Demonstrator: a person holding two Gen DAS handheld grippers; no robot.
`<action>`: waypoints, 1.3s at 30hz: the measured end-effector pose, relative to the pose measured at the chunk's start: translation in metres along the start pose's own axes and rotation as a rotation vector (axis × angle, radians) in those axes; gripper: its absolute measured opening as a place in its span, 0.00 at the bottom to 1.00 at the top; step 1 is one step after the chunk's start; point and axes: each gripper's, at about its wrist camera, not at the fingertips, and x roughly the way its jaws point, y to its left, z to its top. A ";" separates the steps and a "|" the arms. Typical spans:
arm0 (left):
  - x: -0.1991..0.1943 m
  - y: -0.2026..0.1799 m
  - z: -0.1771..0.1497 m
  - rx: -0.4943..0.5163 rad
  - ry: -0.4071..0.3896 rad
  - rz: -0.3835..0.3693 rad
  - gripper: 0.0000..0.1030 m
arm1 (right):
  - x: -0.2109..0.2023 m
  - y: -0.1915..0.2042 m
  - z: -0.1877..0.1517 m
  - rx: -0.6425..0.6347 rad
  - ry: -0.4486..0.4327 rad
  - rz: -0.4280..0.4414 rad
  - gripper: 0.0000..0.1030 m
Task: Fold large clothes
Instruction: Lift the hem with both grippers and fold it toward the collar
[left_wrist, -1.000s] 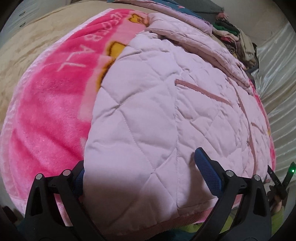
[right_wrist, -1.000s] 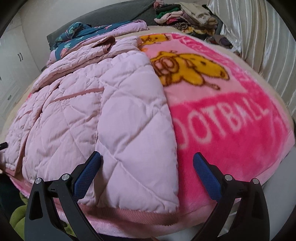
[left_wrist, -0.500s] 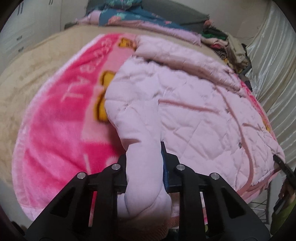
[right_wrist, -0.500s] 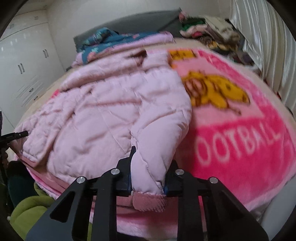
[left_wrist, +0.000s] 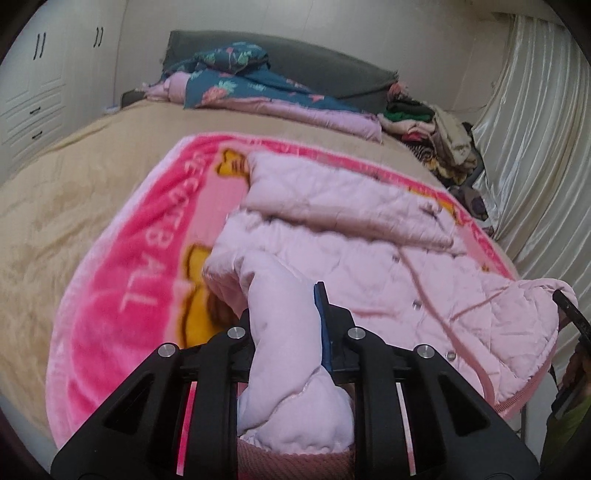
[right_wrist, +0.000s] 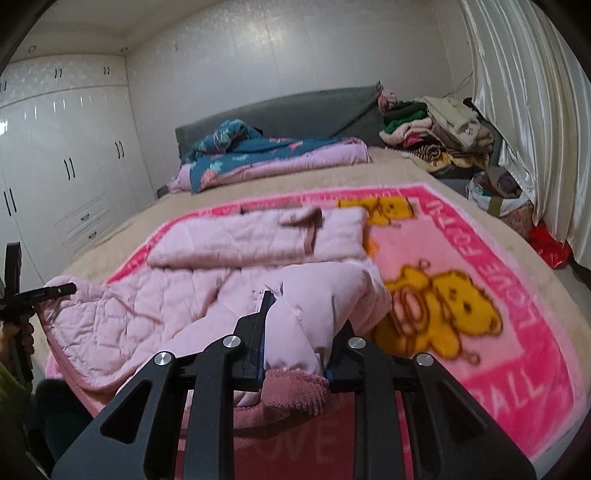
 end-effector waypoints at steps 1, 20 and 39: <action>0.000 -0.001 0.006 0.001 -0.009 -0.002 0.11 | 0.001 0.000 0.006 -0.001 -0.012 0.002 0.20; 0.005 -0.020 0.084 0.026 -0.099 0.010 0.12 | 0.027 -0.008 0.075 0.003 -0.113 -0.028 0.19; 0.040 -0.026 0.124 0.059 -0.147 0.083 0.12 | 0.073 -0.019 0.105 0.036 -0.157 -0.108 0.19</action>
